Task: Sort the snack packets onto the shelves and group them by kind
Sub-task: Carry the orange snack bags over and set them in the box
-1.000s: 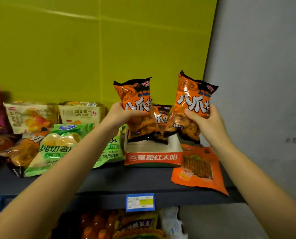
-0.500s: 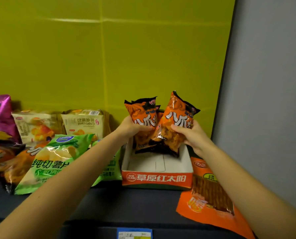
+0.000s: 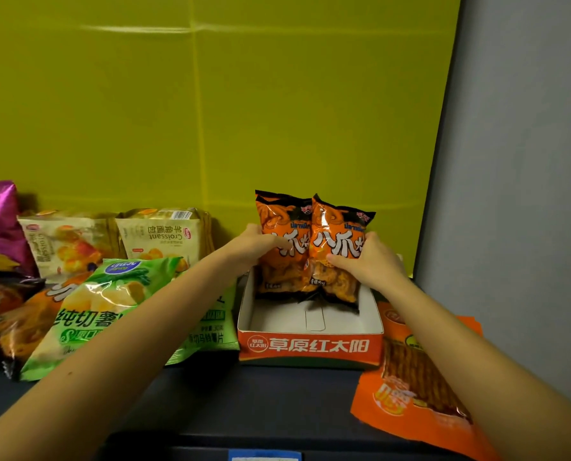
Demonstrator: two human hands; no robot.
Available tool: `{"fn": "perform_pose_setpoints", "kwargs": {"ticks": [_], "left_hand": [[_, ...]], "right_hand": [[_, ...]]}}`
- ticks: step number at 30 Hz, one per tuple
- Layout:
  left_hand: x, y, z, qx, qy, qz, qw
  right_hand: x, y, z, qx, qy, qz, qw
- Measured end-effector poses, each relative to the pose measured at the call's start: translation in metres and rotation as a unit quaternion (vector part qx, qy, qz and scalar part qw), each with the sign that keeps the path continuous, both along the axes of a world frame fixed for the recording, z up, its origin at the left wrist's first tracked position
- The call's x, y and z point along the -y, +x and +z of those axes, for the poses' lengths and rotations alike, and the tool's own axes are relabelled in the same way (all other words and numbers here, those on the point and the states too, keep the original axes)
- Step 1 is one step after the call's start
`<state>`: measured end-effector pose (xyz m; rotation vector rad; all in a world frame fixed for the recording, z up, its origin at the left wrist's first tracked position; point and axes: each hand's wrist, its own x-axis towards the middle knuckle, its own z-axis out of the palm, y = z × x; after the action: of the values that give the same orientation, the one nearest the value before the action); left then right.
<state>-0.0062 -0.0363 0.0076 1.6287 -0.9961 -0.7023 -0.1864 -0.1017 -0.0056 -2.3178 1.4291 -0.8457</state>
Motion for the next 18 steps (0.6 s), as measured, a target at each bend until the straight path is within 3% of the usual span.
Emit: {"fn": "perform_pose_setpoints", "kwargs": {"ticks": [5,10,13,18], "left_hand": [[0.000,0.004,-0.001,0.129,-0.005,0.024,0.991],[-0.001,0.001,-0.007,0.280,0.019,0.102,0.954],[-0.002,-0.003,-0.007,0.305,0.021,0.108,0.946],[-0.001,0.006,-0.004,0.232,0.045,0.065,0.969]], "right_hand": [[0.001,0.004,0.000,0.015,-0.028,0.005,0.999],[0.003,0.010,-0.006,-0.055,-0.079,-0.019,0.995],[0.004,0.011,-0.006,-0.072,-0.092,-0.029,0.993],[-0.001,0.000,0.004,-0.116,-0.098,-0.016,0.988]]}}
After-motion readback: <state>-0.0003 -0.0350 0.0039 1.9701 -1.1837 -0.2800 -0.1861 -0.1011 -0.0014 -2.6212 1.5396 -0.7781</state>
